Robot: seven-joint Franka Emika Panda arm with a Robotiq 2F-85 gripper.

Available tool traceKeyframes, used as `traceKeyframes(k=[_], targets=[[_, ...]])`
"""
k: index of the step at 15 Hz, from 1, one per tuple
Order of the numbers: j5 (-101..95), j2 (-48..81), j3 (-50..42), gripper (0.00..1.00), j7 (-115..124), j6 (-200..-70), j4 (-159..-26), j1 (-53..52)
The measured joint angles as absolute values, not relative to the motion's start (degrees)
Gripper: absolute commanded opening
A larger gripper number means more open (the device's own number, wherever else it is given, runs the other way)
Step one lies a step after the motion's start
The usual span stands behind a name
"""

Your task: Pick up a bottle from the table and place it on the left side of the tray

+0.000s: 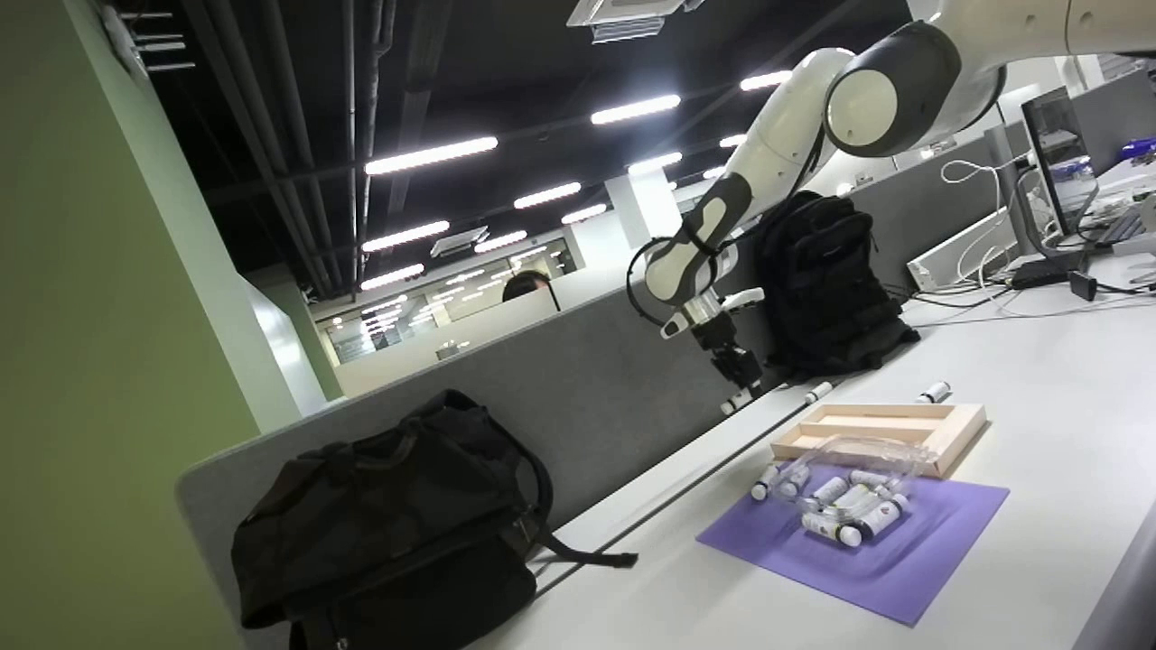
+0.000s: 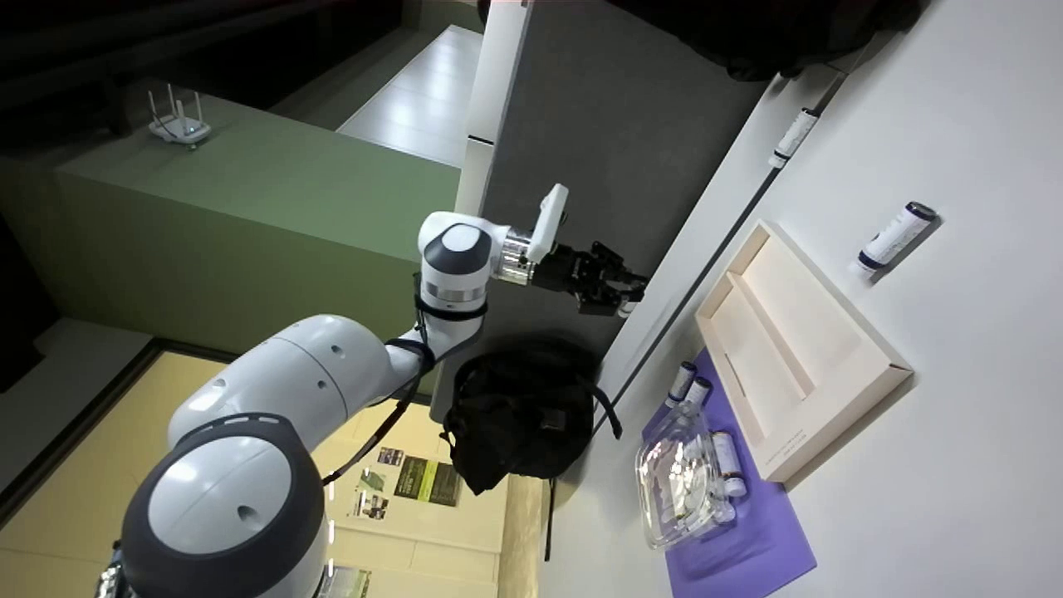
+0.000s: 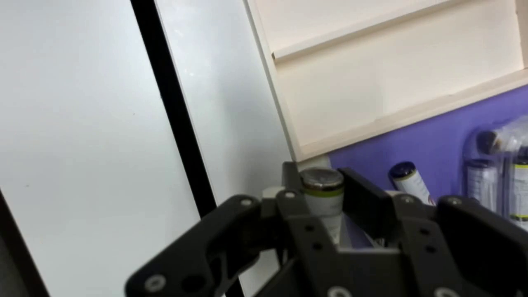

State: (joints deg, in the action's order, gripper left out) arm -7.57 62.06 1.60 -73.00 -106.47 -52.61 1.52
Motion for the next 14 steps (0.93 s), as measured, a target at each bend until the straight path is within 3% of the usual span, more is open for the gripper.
traceKeyframes(k=[1, 2, 6, 7, 14], targets=[[-7.57, 61.90, 1.63, 0.13, -73.39, -109.10, -55.43, 2.30], [-7.64, 61.66, 1.41, 0.38, -73.08, -111.13, -58.21, 2.92], [-7.64, 59.82, 0.77, 0.38, -72.34, -113.80, -65.32, 4.03], [-7.64, 59.32, 0.78, 0.13, -72.23, -113.80, -65.84, 3.97], [-7.93, 61.02, 1.13, 0.13, -74.76, -115.63, -66.89, 4.43]])
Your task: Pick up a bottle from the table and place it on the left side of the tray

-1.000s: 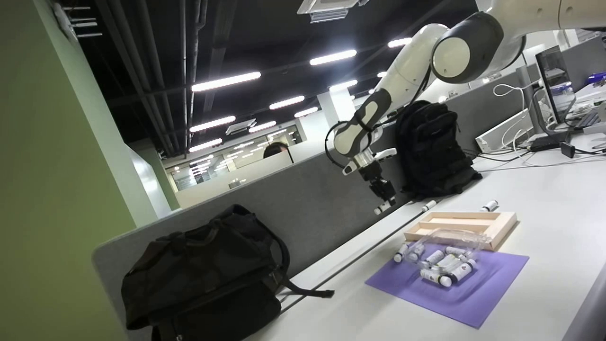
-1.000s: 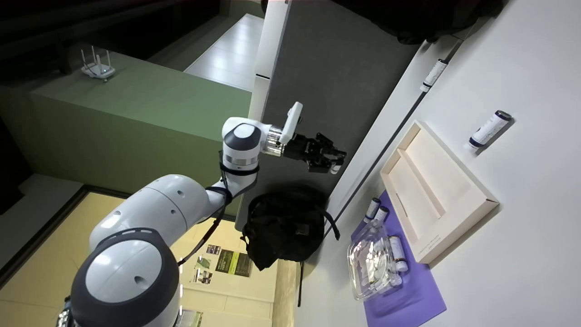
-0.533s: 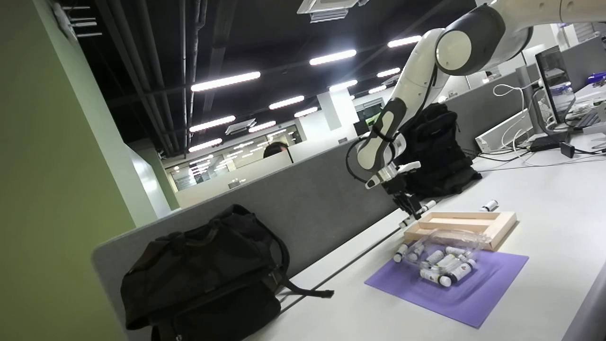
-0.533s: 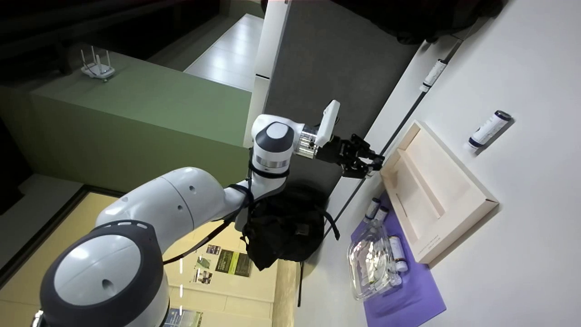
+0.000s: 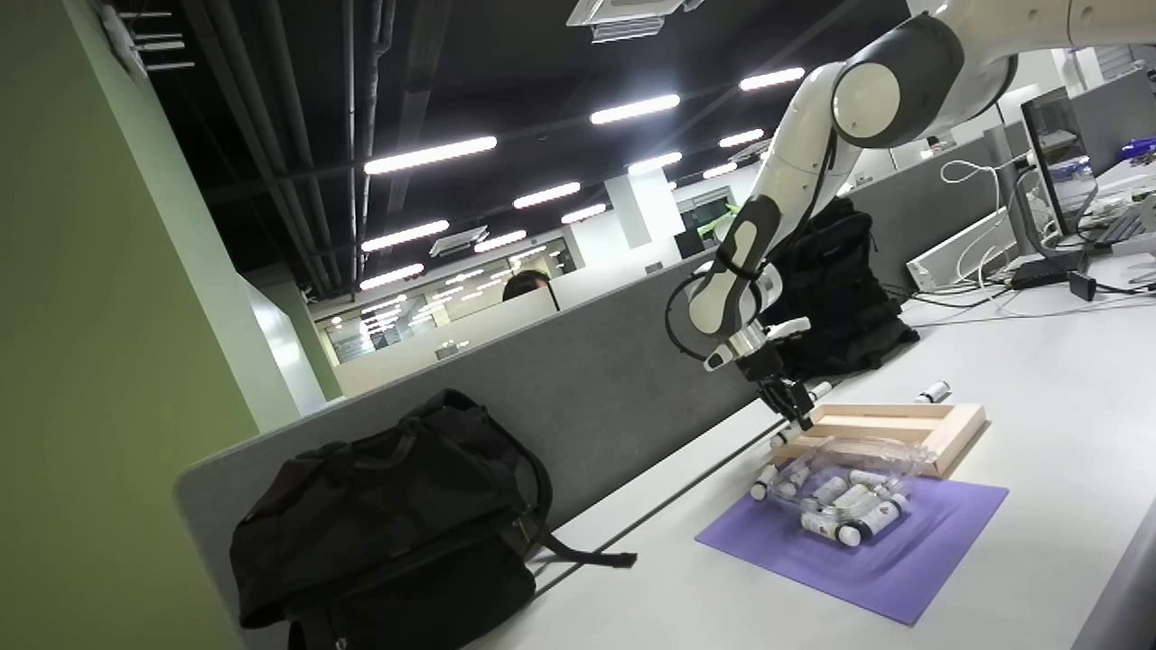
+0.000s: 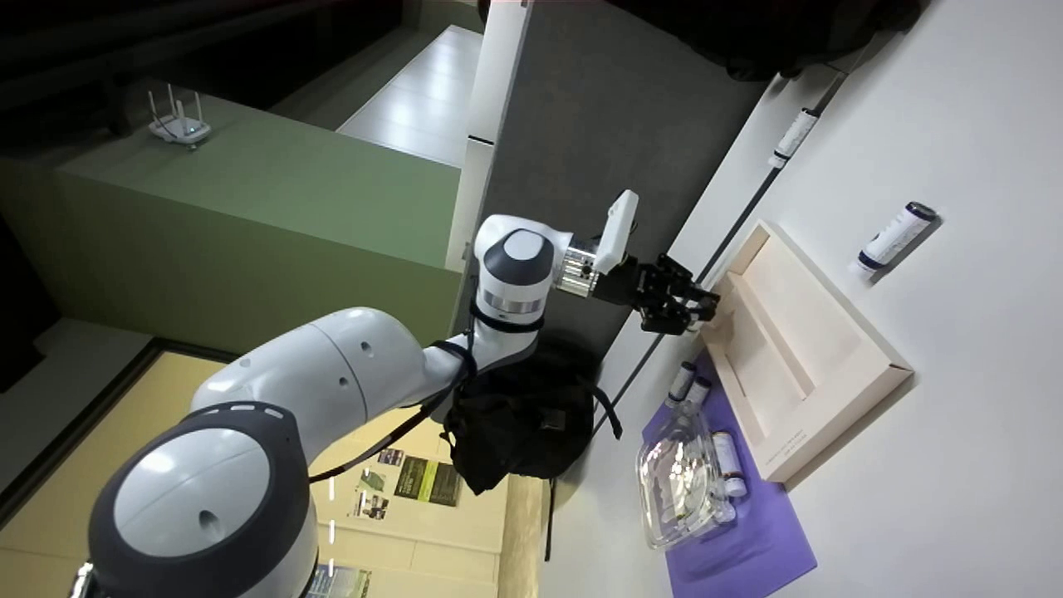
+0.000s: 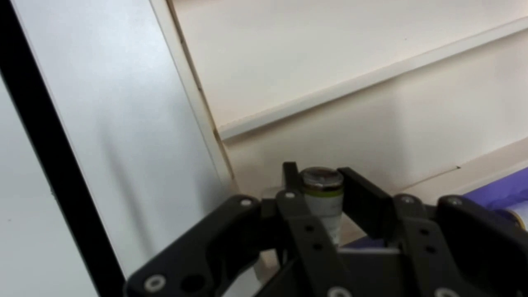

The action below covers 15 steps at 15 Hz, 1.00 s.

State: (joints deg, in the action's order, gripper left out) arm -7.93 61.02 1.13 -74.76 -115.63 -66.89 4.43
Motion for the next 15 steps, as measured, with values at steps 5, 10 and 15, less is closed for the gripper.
traceKeyframes(k=[5, 10, 15], targets=[[-7.85, 62.74, 2.37, 0.13, -80.68, -125.65, -68.83, 6.94], [-7.67, 62.31, 4.43, 0.65, -85.79, -131.12, -70.76, 9.02], [-6.82, 60.32, 5.69, 0.85, -88.24, -124.80, -72.33, 9.28]])
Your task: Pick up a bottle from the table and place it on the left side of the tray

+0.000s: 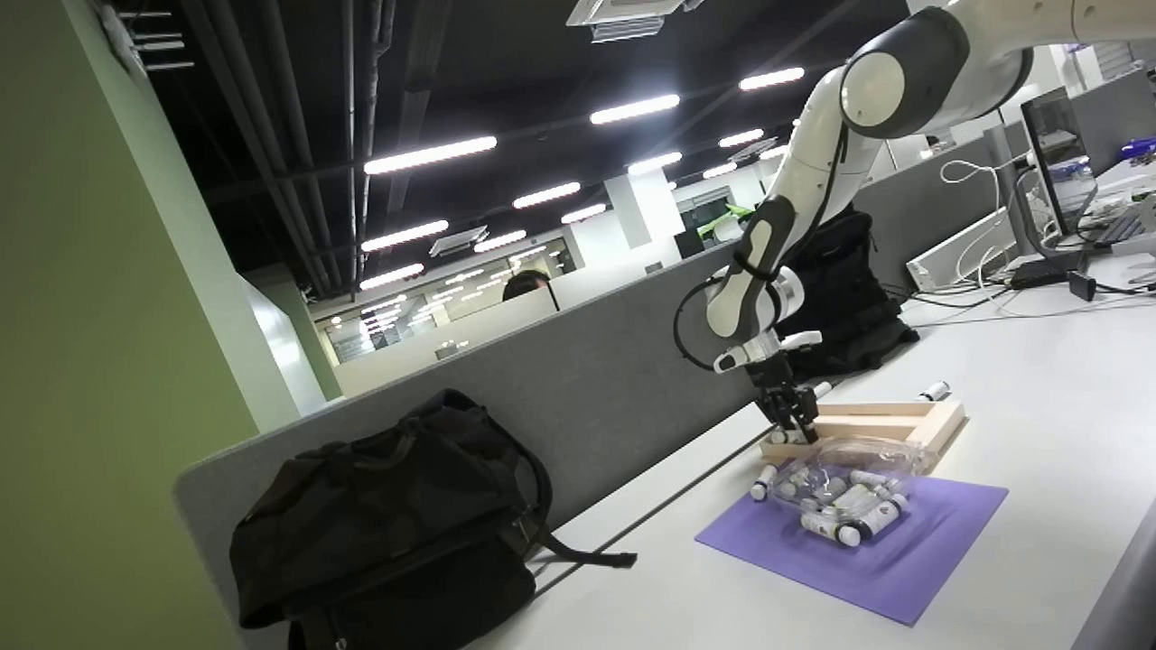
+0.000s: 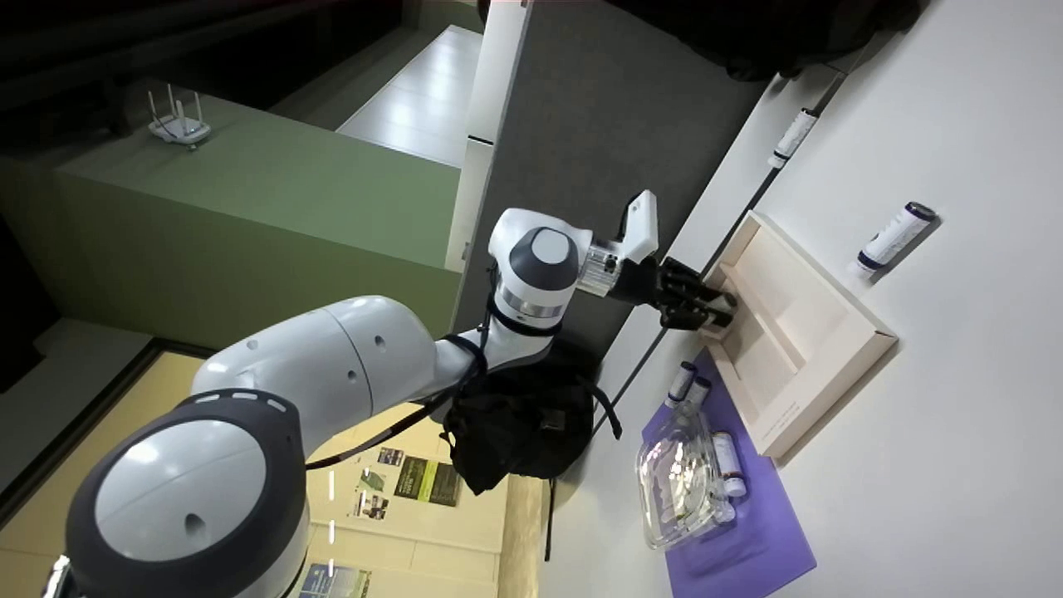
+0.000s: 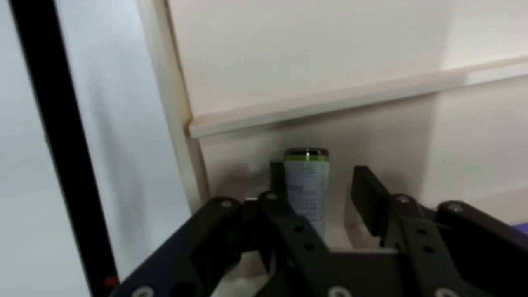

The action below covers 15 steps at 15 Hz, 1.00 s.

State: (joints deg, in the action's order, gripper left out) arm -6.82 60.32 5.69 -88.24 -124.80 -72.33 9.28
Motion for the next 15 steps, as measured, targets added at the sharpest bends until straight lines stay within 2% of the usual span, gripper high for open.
traceKeyframes(k=[2, 4, 5, 7, 15], targets=[[-6.41, 58.36, 5.68, 0.96, -88.00, -119.49, -72.35, 8.97], [-6.31, 55.91, 5.52, 1.00, -87.53, -116.49, -72.43, 8.66], [-6.31, 54.61, 5.42, 0.65, -87.23, -115.80, -72.59, 8.48], [-6.31, 52.01, 5.35, 0.68, -86.84, -116.17, -73.41, 8.16], [1.17, 51.86, 8.30, 0.18, -89.95, -117.47, -74.44, 8.22]])
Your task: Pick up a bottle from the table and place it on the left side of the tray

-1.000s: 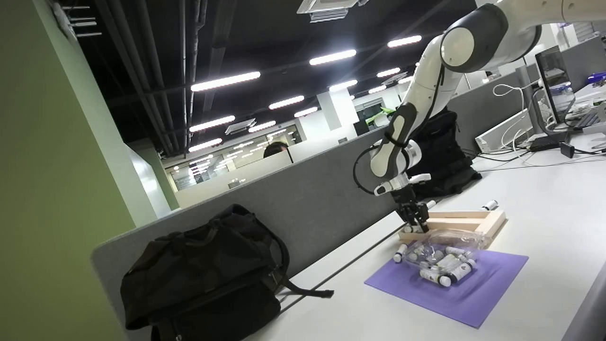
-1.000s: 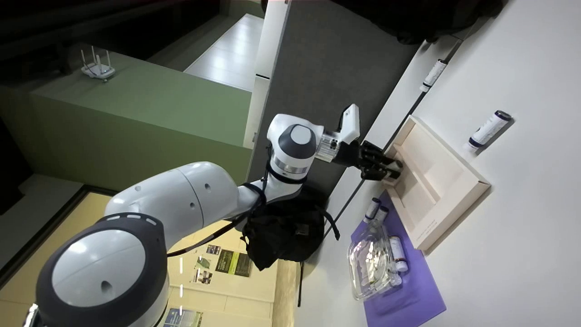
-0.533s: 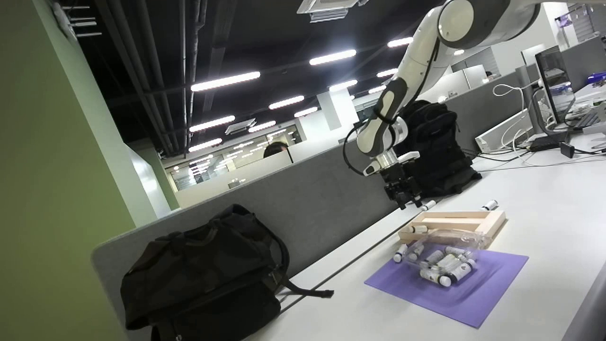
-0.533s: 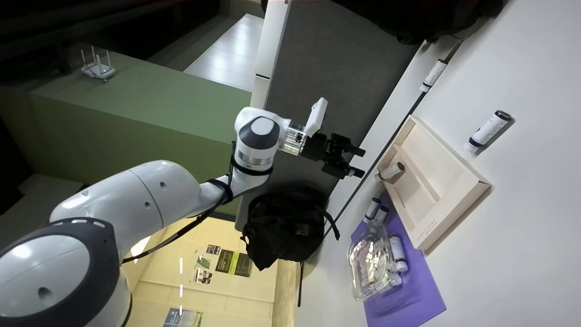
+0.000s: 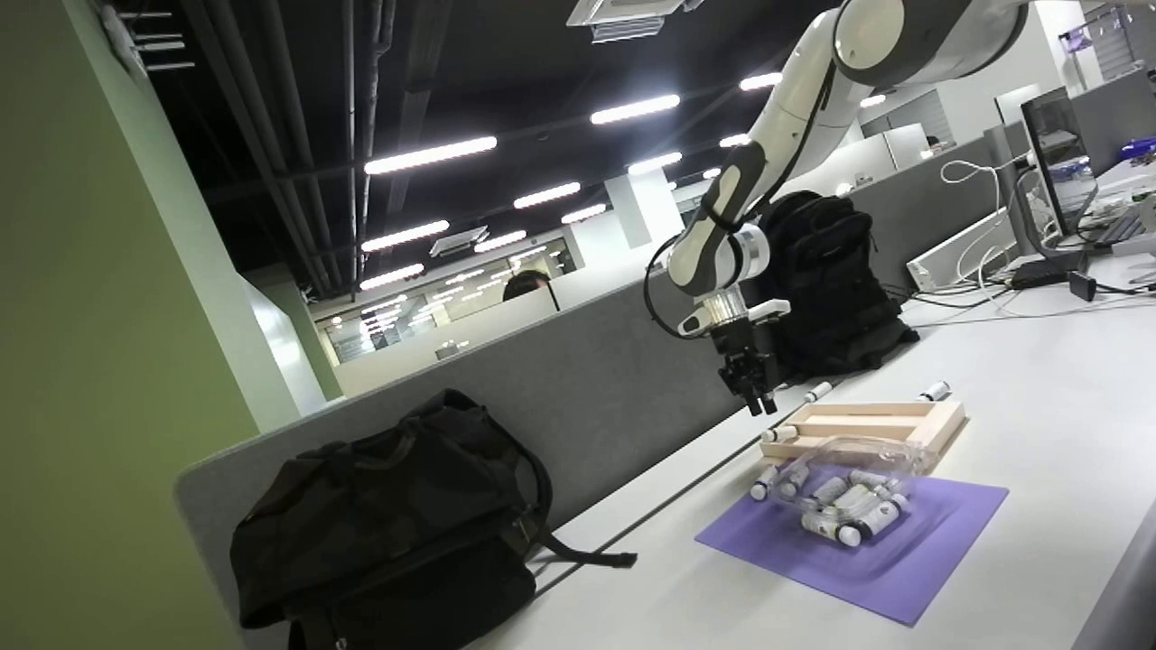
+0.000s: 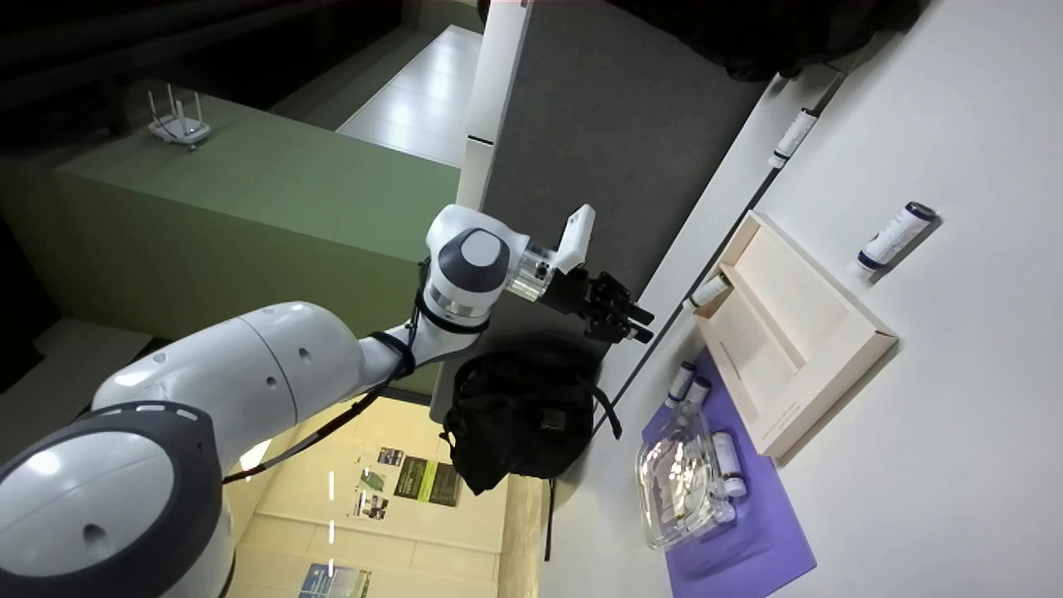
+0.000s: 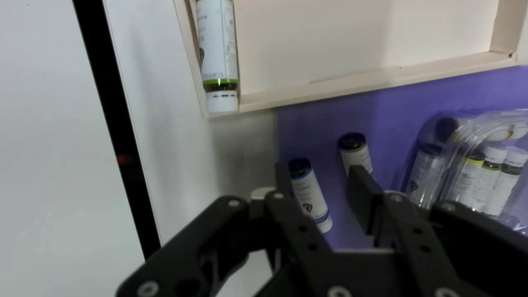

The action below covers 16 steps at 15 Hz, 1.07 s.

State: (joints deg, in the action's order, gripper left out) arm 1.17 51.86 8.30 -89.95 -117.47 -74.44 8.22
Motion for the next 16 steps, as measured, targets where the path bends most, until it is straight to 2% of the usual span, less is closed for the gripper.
traceKeyframes(k=[3, 5, 6, 16], targets=[[3.57, 54.50, 8.88, 0.02, -91.77, -122.71, -74.36, 8.56], [4.94, 55.86, 9.38, 0.00, -93.05, -125.67, -74.34, 9.08], [5.64, 56.38, 9.66, 0.03, -93.65, -126.71, -74.32, 9.37], [7.91, 57.88, 11.07, 0.03, -96.26, -132.86, -74.32, 10.58]])
